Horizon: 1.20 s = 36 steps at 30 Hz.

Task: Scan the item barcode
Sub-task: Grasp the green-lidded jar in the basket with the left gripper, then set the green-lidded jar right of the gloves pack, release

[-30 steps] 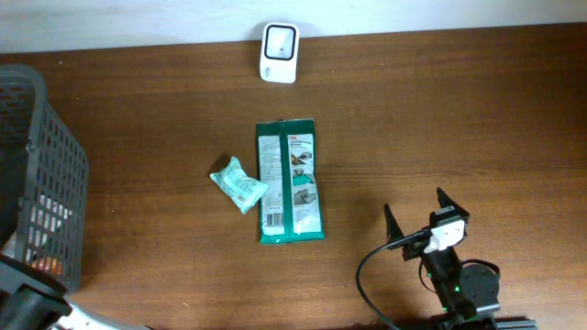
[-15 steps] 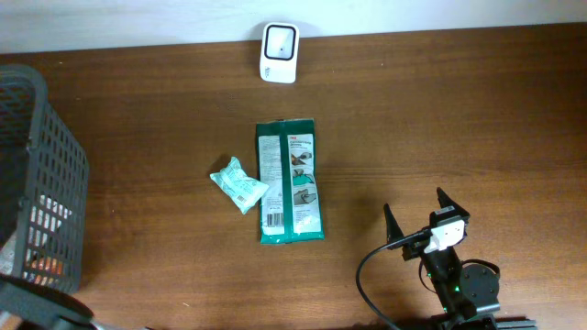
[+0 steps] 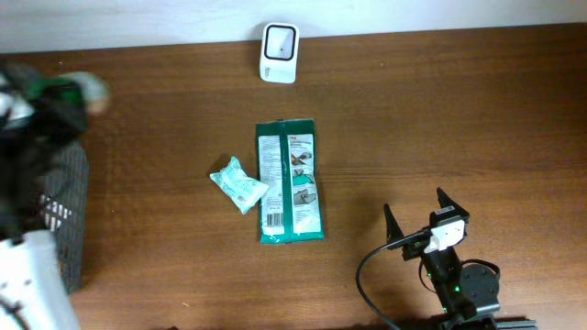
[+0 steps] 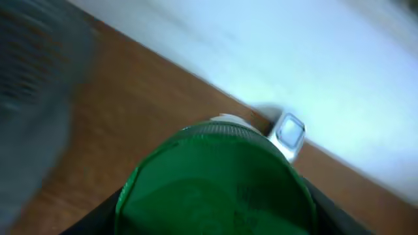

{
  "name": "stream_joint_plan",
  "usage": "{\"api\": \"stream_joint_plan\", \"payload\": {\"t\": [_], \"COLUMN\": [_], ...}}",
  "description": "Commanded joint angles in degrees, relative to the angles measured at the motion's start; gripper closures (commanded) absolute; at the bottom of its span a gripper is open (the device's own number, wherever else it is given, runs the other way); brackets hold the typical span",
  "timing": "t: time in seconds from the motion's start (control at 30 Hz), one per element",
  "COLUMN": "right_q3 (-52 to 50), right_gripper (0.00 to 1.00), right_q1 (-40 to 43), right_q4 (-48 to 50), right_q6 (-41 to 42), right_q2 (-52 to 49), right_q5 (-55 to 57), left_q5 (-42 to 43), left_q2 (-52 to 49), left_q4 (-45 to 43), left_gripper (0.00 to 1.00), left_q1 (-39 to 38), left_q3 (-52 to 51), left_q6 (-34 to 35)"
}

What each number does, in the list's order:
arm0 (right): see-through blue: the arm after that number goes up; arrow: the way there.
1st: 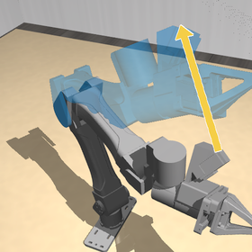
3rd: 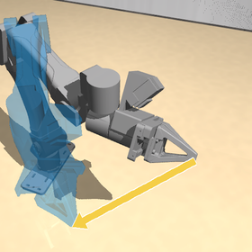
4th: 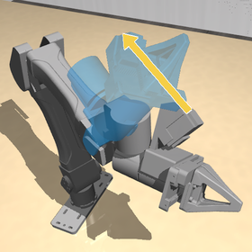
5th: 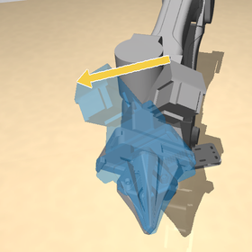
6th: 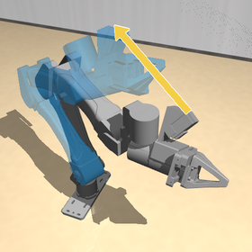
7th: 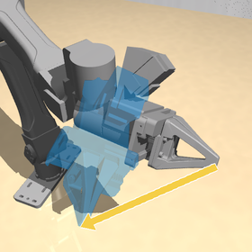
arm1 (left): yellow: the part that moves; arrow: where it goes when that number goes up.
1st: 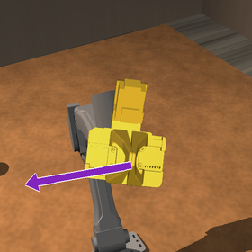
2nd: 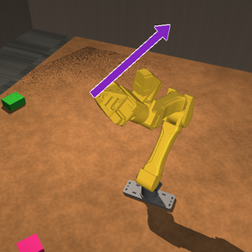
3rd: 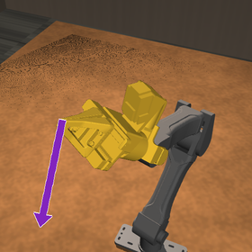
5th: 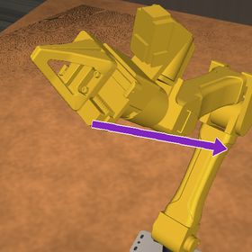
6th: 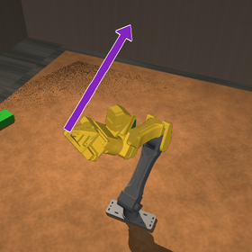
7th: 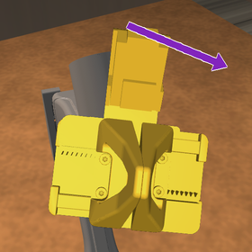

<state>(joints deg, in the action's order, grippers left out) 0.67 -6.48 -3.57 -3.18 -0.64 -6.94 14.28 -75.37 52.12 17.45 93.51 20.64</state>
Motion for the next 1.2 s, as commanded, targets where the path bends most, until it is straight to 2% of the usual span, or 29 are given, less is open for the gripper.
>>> {"api": "stream_joint_plan", "payload": {"t": [0.0,0.1,0.2,0.33,0.43,0.57,0.6,0.83,1.03,1.13,1.17], "right_q3": [-0.35,-0.35,-0.35,-0.35,-0.35,-0.35,-0.35,-0.35,-0.35,-0.35,-0.35], "right_gripper": [0.02,0.02,0.01,0.02,0.02,0.02,0.02,0.02,0.02,0.02,0.02], "right_q1": [-0.2,-0.2,-0.2,-0.2,-0.2,-0.2,-0.2,-0.2,-0.2,-0.2,-0.2], "right_q4": [-0.11,-0.09,-0.09,-0.11,-0.09,-0.11,-0.09,-0.09,-0.09,-0.09,-0.09], "right_q6": [0.46,0.46,0.46,0.46,0.46,0.46,0.46,0.46,0.46,0.46,0.46], "right_q2": [0.46,0.46,0.46,0.46,0.46,0.46,0.46,0.46,0.46,0.46,0.46], "right_q5": [0.09,0.09,0.09,0.09,0.09,0.09,0.09,0.09,0.09,0.09,0.09], "left_q5": [-9.92,-15.87,-15.78,-15.85,-15.78,-17.75,-20.2,-20.39,-28.7,-30.18,-30.18], "left_q2": [-4.68,-13.14,-22.47,-32.92,-38.62,-43.17,-43.36,-45.38,-46.23,-46.23,-46.23], "left_q4": [0.48,-0.02,-4.0,-13.66,-18.86,-19.47,-19.54,-19.56,-19.06,-16.7,-16.59], "left_gripper": [0.55,0.55,0.54,0.53,0.53,0.51,0.49,0.48,0.48,0.45,0.37], "left_q1": [-13.68,-25.92,-36.33,-49.24,-56.48,-63.63,-64.5,-64.87,-64.87,-64.85,-64.87], "left_q3": [-2.27,-2.62,-2.62,-2.62,-2.62,-2.62,-2.62,-2.62,-2.62,-2.62,-2.62], "left_q6": [0.28,0.28,0.31,0.28,0.31,0.31,0.31,0.31,0.31,0.31,0.31]}}
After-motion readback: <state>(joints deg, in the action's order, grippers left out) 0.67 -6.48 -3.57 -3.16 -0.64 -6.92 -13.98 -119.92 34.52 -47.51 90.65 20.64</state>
